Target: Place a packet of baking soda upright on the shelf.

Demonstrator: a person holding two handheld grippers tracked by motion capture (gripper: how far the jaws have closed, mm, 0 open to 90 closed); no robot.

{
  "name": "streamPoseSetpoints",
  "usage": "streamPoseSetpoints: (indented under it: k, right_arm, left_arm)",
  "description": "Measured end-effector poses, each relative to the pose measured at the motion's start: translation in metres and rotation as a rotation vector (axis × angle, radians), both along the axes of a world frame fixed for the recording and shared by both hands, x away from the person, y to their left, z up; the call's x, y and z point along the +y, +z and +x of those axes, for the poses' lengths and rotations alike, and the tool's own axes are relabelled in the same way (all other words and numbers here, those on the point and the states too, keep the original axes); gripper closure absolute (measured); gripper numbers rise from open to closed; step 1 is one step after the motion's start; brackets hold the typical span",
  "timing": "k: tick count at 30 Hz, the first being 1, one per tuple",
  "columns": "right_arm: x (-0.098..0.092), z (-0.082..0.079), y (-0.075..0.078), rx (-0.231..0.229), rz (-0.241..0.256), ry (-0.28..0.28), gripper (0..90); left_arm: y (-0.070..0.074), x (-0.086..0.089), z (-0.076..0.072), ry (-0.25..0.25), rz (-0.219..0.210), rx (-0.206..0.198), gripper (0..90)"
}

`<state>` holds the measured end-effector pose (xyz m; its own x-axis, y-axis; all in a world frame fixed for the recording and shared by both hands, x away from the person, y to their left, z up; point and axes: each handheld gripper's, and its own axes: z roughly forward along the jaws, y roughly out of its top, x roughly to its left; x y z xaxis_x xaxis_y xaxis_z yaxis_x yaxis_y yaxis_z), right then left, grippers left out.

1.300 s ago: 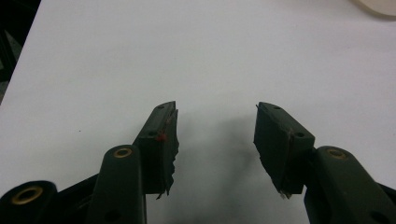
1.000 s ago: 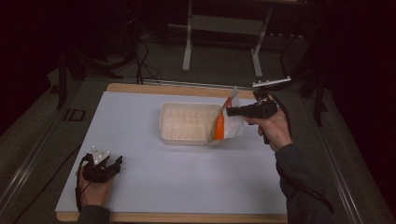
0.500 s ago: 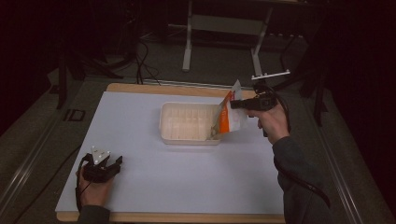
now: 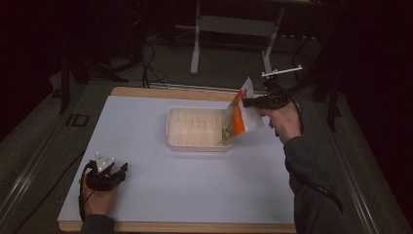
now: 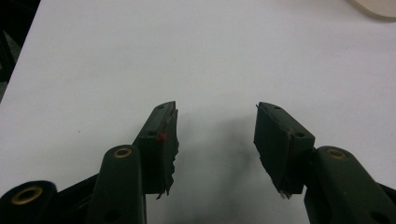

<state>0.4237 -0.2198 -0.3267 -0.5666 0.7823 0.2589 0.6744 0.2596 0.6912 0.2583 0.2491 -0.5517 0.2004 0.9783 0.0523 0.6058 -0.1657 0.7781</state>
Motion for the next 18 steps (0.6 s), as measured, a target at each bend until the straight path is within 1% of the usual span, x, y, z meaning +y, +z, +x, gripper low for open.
streamPoseSetpoints:
  k: [3,6,9,13,14,18]
  right_arm:
    - [-0.001,0.002,0.003,0.007,-0.013,0.012,90.0]
    - [-0.003,0.003,0.006,0.012,-0.016,0.001,90.0]
    - [-0.006,0.004,0.009,0.008,-0.012,-0.002,90.0]
    - [-0.008,0.002,0.012,0.000,-0.037,-0.011,90.0]
    - [-0.008,0.001,0.012,-0.002,-0.032,-0.005,90.0]
    - [-0.004,0.000,0.010,-0.010,-0.051,0.006,90.0]
  left_arm:
    - [0.000,0.000,0.000,0.000,0.001,0.000,49.2]
    - [0.000,0.000,0.000,0.001,0.001,0.000,49.2]
    - [0.000,0.000,0.000,0.000,0.001,0.000,49.2]
    - [0.000,0.000,0.000,0.001,0.002,0.001,49.2]
    - [0.000,0.000,0.000,0.001,0.003,0.000,49.2]
    - [0.000,0.000,0.000,0.001,0.003,0.001,49.2]
